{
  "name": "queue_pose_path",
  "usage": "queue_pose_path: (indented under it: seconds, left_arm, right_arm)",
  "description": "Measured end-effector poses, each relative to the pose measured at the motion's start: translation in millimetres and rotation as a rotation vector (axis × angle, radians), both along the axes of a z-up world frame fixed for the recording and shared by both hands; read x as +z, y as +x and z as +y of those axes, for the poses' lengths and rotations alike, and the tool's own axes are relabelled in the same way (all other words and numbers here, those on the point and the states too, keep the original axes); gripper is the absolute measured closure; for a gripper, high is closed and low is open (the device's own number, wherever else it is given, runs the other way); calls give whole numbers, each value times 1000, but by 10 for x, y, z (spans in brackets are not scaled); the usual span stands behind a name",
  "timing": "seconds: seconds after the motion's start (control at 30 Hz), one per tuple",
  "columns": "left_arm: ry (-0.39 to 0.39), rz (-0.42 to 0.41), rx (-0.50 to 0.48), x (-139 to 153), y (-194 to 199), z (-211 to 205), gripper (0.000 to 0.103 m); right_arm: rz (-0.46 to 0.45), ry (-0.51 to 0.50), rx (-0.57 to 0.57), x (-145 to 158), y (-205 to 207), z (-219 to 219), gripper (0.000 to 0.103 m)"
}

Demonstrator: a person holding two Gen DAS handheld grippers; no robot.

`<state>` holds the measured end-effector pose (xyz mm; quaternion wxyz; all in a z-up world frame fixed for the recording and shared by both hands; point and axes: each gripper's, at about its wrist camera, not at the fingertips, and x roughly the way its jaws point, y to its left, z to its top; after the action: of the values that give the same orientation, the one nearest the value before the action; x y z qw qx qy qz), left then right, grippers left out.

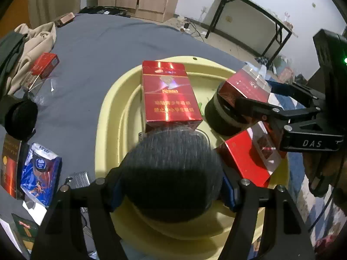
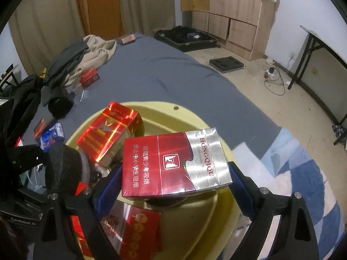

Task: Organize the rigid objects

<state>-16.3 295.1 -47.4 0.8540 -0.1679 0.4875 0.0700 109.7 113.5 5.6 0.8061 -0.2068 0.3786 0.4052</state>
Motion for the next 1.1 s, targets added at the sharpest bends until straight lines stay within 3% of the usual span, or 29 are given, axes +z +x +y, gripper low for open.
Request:
queue_pose_path:
  seconds: [0.1, 0.2, 0.4, 0.53, 0.63, 0.77, 0.83, 0.93, 1.1]
  left_arm:
    - [-18, -2, -8, 40, -25, -20, 20]
    - [-10, -48, 36, 180, -107, 11, 0]
    - [18, -159, 73, 600, -206, -80, 0]
    - [68, -207, 100, 710, -337, -404, 0]
    - [88, -203, 109, 591, -524, -767, 0]
    - [132, -194, 119, 281, -888, -1186, 0]
    - [155, -178, 138, 135, -959, -1272, 0]
    - [120, -62, 131, -227, -935, -1330, 0]
    - [171, -61, 135, -477, -922, -1372, 0]
  right_arm:
    - [3, -5, 5, -41, 3, 14, 10]
    - [13, 27, 22, 17, -14, -54, 2]
    - [-41, 166, 39, 350, -92, -359, 0]
    - [-115, 183, 67, 489, -228, -734, 0]
    - [-149, 111, 171, 345, -476, -1035, 0]
    - [-138, -47, 278, -115, -791, -1433, 0]
    - [-118, -87, 286, -323, -889, -1549, 0]
    - [-110, -110, 285, -589, -1020, -1618, 0]
    - [-111, -120, 253, -838, -1065, -1502, 0]
